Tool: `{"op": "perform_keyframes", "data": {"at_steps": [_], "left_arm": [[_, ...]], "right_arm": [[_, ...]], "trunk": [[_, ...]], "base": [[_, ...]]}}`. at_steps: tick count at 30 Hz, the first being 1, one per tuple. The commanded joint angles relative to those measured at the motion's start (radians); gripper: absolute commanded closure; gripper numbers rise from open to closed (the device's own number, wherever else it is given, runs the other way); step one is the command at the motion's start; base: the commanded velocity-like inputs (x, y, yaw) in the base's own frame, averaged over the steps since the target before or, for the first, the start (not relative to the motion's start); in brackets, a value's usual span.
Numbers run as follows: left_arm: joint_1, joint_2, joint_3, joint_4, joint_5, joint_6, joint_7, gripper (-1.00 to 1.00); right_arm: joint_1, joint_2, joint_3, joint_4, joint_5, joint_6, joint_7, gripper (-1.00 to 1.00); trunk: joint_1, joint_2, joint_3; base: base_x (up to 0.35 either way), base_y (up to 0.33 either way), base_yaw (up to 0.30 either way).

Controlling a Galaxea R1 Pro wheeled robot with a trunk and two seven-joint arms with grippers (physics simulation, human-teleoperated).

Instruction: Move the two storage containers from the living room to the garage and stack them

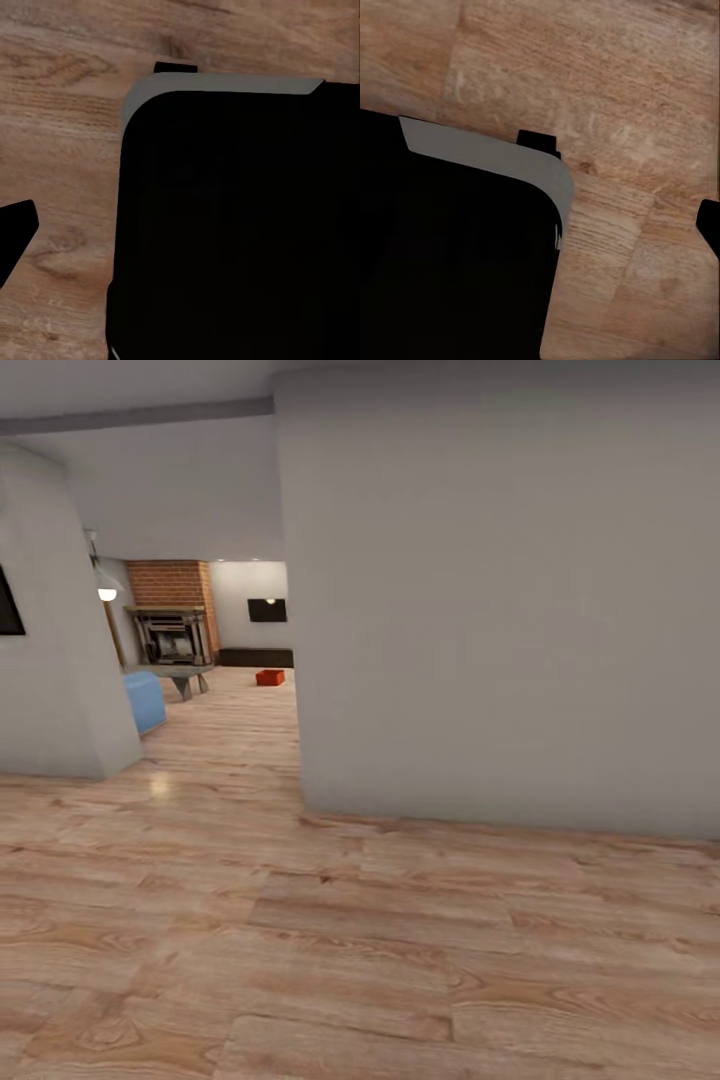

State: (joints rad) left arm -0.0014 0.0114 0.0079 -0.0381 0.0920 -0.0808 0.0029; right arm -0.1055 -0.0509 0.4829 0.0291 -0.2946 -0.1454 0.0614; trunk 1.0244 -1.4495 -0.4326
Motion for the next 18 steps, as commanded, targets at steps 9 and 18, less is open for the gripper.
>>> {"op": "perform_keyframes", "data": {"at_steps": [9, 18], "left_arm": [[0.000, -0.001, 0.000, 0.000, 0.010, -0.002, 0.002, -1.00], [0.000, -0.001, 0.000, 0.000, 0.009, -0.002, 0.002, -1.00]], "right_arm": [[-0.001, 0.000, 0.006, 0.003, -0.011, -0.006, 0.006, -1.00], [-0.001, 0.000, 0.006, 0.003, -0.011, -0.006, 0.006, -1.00]], "trunk": [[0.001, 0.000, -0.001], [0.001, 0.000, -0.001]], "base": [[0.322, 0.000, 0.270], [0.322, 0.000, 0.270]]}}
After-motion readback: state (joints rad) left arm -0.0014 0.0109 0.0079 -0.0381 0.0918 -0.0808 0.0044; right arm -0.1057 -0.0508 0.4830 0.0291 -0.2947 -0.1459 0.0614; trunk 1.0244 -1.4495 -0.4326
